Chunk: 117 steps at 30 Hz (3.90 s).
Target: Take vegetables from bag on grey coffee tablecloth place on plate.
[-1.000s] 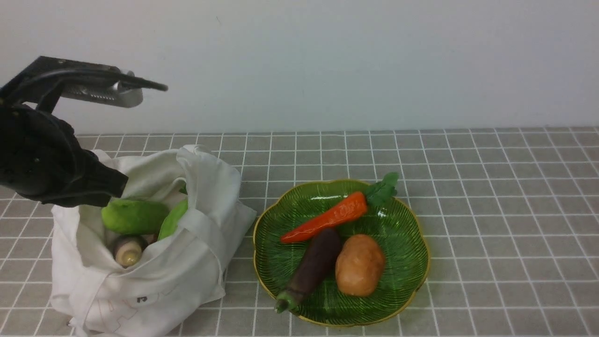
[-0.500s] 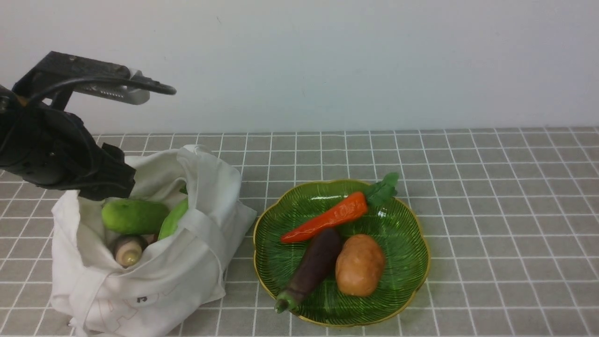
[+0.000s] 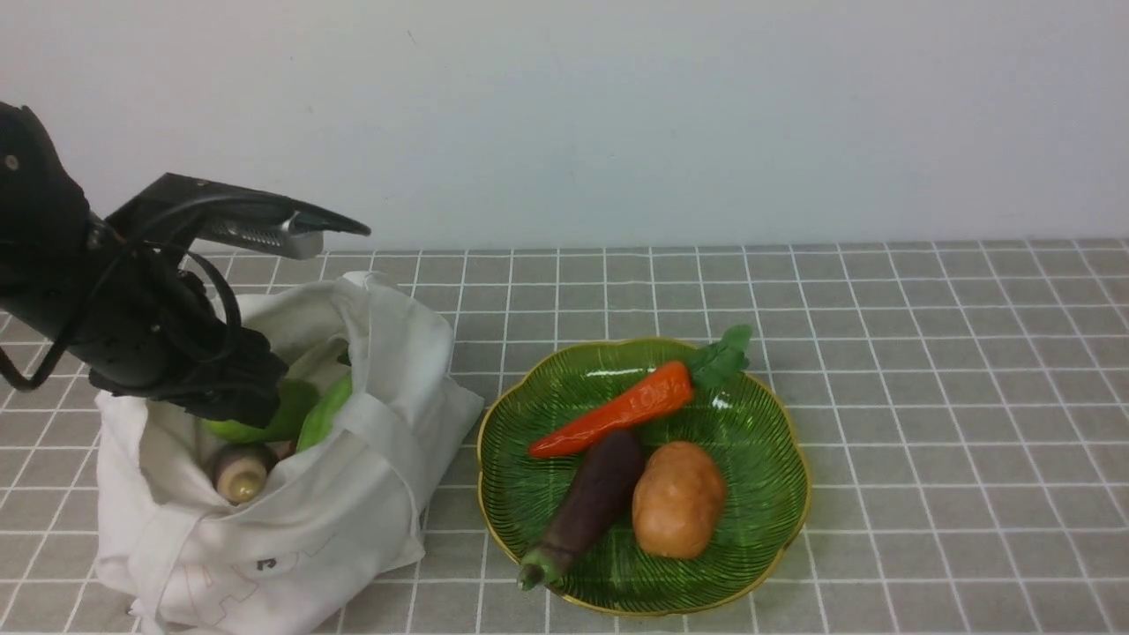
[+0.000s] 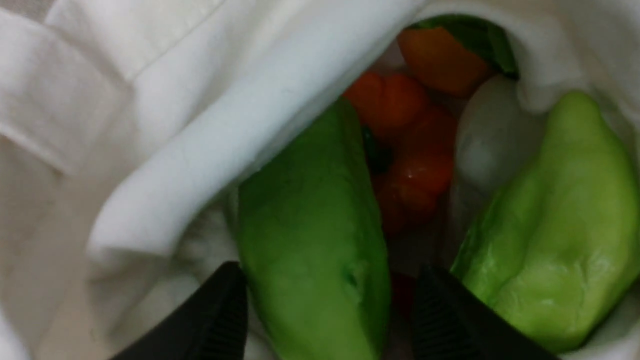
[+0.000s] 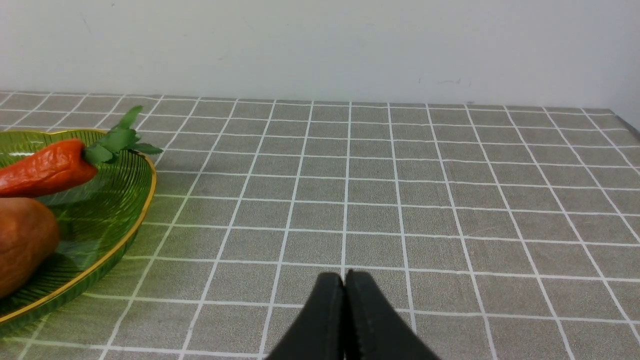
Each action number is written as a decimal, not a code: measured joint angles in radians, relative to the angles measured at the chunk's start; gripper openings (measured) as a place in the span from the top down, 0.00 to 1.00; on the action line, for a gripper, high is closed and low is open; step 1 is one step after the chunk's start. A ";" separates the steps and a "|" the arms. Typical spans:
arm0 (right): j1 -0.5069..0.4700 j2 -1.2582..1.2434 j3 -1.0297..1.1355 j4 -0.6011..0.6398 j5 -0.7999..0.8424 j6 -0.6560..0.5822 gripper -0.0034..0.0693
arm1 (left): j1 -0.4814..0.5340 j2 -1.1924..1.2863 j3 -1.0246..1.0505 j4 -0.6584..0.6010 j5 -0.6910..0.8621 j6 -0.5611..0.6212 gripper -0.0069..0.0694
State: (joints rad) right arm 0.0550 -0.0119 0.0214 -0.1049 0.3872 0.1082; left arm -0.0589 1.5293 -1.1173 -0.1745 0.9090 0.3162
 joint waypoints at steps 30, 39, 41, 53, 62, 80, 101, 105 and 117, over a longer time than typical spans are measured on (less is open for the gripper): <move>0.000 0.000 0.000 0.000 0.000 0.000 0.97 | -0.046 -0.481 -0.142 -0.353 0.339 0.091 0.50; 0.000 0.000 0.000 0.000 0.000 0.000 0.97 | -0.365 -0.290 -0.142 -0.378 0.158 0.141 0.50; 0.000 0.000 0.000 0.000 0.000 0.000 0.97 | -0.426 -0.213 -0.142 -0.357 0.071 0.142 0.50; 0.000 0.000 0.000 0.000 0.000 0.000 0.97 | -0.511 0.186 -0.142 -0.350 -0.395 0.145 0.50; 0.000 0.000 0.000 0.000 0.000 0.000 0.97 | -0.511 0.317 -0.142 -0.332 -0.446 0.153 0.45; 0.000 0.000 0.000 0.000 0.000 0.000 0.97 | -0.382 -0.106 -0.142 0.000 -0.250 -0.138 0.45; 0.000 0.000 0.000 0.000 0.000 0.000 0.97 | -0.363 -1.266 0.329 0.287 -0.381 -0.423 0.92; 0.000 0.000 0.000 0.000 0.000 0.000 0.97 | -0.363 -1.433 0.413 0.307 -0.400 -0.423 0.92; 0.000 0.000 0.000 0.000 0.000 0.000 0.97 | -0.350 -1.550 0.637 0.343 -0.417 -0.439 0.92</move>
State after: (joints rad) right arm 0.0550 -0.0119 0.0214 -0.1046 0.3872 0.1082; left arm -0.4087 -0.0203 -0.4800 0.1682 0.4919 -0.1228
